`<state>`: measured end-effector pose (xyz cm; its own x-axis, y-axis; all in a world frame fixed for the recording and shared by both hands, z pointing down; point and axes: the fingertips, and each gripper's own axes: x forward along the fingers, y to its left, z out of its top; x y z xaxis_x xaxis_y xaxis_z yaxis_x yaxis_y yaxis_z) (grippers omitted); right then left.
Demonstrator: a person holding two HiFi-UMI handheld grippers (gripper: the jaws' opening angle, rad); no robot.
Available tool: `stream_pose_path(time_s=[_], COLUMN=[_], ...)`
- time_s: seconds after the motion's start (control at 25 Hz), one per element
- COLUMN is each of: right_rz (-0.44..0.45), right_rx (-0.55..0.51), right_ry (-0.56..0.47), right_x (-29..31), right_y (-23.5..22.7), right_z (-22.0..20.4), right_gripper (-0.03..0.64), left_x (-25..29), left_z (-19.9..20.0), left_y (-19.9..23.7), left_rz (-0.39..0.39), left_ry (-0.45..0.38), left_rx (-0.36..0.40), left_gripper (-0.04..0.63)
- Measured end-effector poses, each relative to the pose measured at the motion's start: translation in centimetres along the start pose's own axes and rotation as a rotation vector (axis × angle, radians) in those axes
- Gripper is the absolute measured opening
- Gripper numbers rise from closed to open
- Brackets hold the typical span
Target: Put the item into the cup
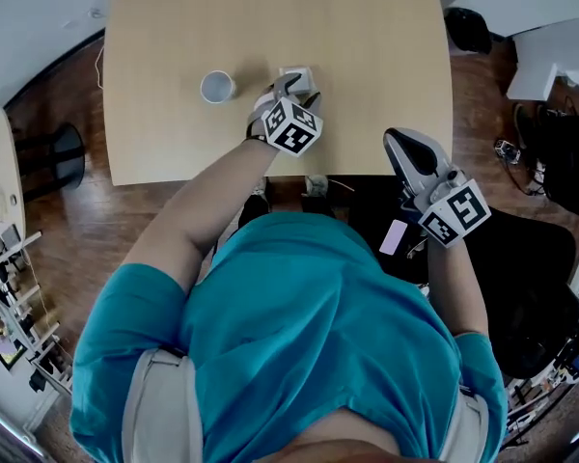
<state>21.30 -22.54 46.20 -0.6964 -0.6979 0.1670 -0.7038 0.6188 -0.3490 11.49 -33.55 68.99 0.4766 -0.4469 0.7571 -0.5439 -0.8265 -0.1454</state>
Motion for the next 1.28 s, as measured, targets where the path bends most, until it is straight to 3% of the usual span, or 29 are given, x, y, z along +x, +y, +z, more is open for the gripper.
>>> stream_pose_path(time_s=[0.28,0.36,0.6,1.0,1.28], right_rz=[-0.009,-0.008,-0.003,0.016,0.061], right_rx=[0.014,0.015,0.007,-0.008,-0.020], right_ry=[0.012,0.011,0.010,0.008,0.019], right_x=[-0.4,-0.4,-0.2,1.9,5.3], right_y=[-0.4,-0.5,0.0,0.8,2.7], right_z=[-1.0,-1.1,-1.2,-0.1,0.2], right_gripper=[0.002,0.002,0.002,0.002,0.002], left_x=[1.5,1.6,0.9,-7.2,-15.4], left_z=[-0.8,-0.6,-0.2,1.1,1.2], left_y=[0.0,0.0,-0.2,0.0,3.5], left_rz=[0.015,0.022,0.013,-0.039,-0.016], left_ry=[0.063,0.056,0.030,-0.129,-0.232], left_rx=[0.019,0.028,0.030,-0.116,-0.190], left_gripper=[0.193,0.137,0.052,0.030,0.029])
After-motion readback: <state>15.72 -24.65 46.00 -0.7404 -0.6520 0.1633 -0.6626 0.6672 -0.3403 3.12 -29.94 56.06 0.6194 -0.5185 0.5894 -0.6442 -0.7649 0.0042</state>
